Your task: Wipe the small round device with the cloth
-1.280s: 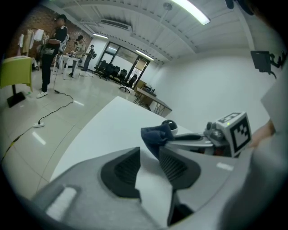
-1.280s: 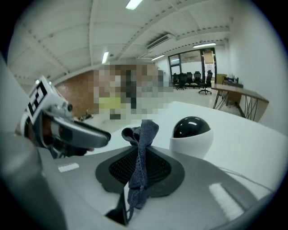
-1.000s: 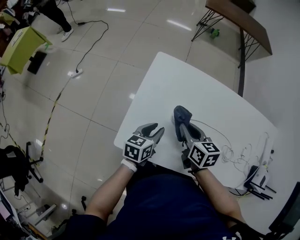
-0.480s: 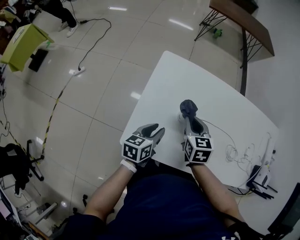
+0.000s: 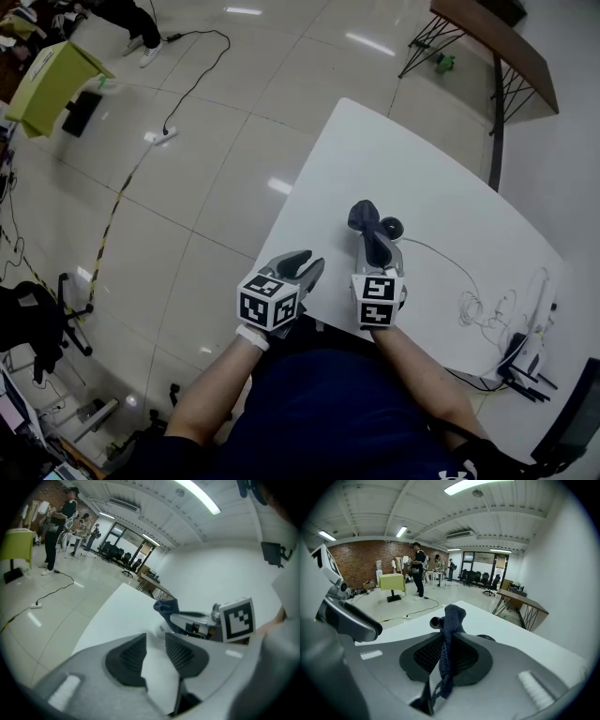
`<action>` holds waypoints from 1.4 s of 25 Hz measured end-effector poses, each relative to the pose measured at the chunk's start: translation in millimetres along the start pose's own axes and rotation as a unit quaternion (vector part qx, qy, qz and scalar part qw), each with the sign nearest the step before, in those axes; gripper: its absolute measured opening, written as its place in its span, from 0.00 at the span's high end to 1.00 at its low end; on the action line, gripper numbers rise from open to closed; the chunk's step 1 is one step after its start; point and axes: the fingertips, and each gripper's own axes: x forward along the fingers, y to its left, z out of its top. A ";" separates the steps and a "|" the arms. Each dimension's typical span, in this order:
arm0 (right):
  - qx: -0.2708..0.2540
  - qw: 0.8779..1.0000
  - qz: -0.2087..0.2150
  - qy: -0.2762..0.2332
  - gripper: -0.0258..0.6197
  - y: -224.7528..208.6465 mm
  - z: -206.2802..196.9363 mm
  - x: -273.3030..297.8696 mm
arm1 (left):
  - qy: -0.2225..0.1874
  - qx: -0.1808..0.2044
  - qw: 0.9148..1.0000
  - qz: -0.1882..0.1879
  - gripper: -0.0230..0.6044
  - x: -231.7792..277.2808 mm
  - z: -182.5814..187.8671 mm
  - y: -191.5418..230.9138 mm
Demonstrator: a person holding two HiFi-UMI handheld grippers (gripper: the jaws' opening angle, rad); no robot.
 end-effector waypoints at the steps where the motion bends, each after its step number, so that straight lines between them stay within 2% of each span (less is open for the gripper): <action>1: -0.011 1.000 0.000 0.000 0.87 3.9 -2.9 3.8 | 0.002 -0.001 1.000 0.002 0.76 -1.2 -1.1 0.8; 7: -0.045 0.999 0.003 0.027 0.87 16.4 -25.4 25.0 | 0.017 0.001 1.000 0.011 0.76 -7.8 -7.8 -1.1; 12: -0.027 0.999 0.011 0.043 0.87 14.1 -38.8 33.5 | 0.023 -0.004 0.999 0.022 0.76 -12.0 -15.6 -1.6; 14: 0.004 0.999 0.038 0.027 0.87 19.0 -32.3 24.7 | 0.023 -0.005 0.999 0.023 0.76 -11.3 -19.1 -3.5; 16: 0.045 0.995 0.085 -0.009 0.88 26.6 -11.9 6.3 | 0.021 -0.005 0.999 0.023 0.76 -9.6 -20.3 -5.3; 18: 0.087 0.986 0.135 -0.055 0.88 26.9 14.4 -17.9 | 0.018 -0.003 1.000 0.021 0.76 -4.8 -18.2 -8.8; 20: 0.131 0.974 0.165 -0.089 0.87 11.5 33.0 -39.9 | 0.012 0.003 1.000 0.015 0.76 4.3 -13.2 -17.2; 23: 0.189 0.961 0.172 -0.107 0.87 -30.7 46.0 -58.9 | 0.002 0.026 1.000 0.002 0.76 22.2 0.8 -37.9; 25: 0.200 0.960 0.160 -0.110 0.88 -59.8 46.1 -64.0 | -0.005 0.050 0.999 -0.005 0.76 32.8 12.1 -53.5; 29: 0.206 0.962 0.142 -0.109 0.88 -102.1 37.4 -65.1 | -0.008 0.091 0.996 -0.016 0.76 53.8 27.9 -81.1; 32: 0.204 0.962 0.142 -0.109 0.88 -115.1 35.7 -64.8 | -0.004 0.120 0.993 -0.016 0.76 66.3 37.0 -93.9; 35: 0.173 0.967 0.149 -0.111 0.88 -114.0 36.8 -64.7 | -0.005 0.180 0.984 0.006 0.76 77.2 43.0 -95.6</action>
